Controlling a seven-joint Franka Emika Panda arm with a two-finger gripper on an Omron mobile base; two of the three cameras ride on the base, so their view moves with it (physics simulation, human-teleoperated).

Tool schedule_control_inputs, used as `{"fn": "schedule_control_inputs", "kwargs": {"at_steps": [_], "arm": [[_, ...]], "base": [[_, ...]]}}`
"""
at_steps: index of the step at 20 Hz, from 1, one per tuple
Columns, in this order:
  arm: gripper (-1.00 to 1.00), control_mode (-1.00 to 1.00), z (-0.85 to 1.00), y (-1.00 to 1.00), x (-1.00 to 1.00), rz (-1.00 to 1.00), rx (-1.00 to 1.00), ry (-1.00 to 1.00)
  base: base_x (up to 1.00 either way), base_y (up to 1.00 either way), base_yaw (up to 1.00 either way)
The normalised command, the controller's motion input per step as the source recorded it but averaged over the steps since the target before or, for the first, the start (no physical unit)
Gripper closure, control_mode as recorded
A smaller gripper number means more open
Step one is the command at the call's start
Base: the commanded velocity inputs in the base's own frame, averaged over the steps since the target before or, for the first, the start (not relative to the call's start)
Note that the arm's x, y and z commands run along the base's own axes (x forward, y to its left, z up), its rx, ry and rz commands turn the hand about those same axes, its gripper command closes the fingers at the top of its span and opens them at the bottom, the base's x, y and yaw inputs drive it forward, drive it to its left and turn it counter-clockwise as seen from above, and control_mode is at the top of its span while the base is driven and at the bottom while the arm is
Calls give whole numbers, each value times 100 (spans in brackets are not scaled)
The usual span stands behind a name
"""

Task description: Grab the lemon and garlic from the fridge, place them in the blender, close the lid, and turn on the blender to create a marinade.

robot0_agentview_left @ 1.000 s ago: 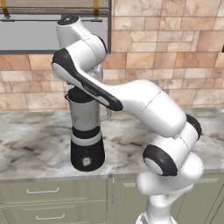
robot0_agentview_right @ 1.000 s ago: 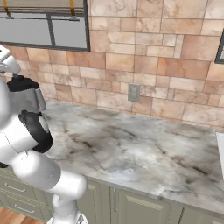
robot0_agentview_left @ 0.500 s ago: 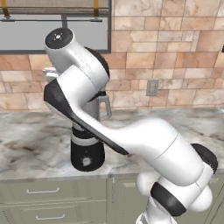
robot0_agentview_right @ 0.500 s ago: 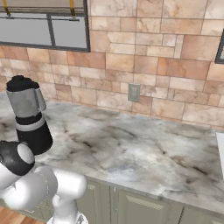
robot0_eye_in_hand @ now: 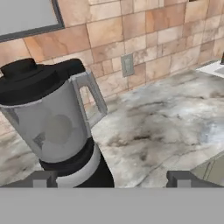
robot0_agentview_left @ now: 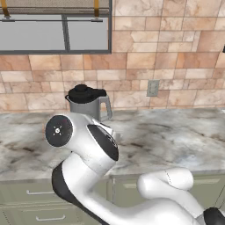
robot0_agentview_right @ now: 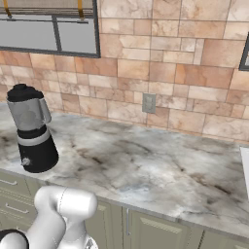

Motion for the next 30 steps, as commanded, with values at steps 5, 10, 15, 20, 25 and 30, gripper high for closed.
{"fn": "schedule_control_inputs", "kwargs": {"at_steps": [5, 10, 15, 20, 25, 30], "arm": [[-100, -100, -83, -2, -36, -35, 0, -12], [-100, -100, -57, 0, 1, -33, 0, -9], [-100, -100, -39, 4, 15, -16, 0, -1], [-100, -100, -37, 0, 4, -1, 0, -2], [-100, -100, -35, 1, 20, 0, 0, -3], [-100, -100, -26, 0, 31, 0, 0, 0]], "base": [[0, 0, 0], [0, 0, 0], [0, 0, 0], [0, 0, 0], [0, 0, 0], [0, 0, 0]]}}
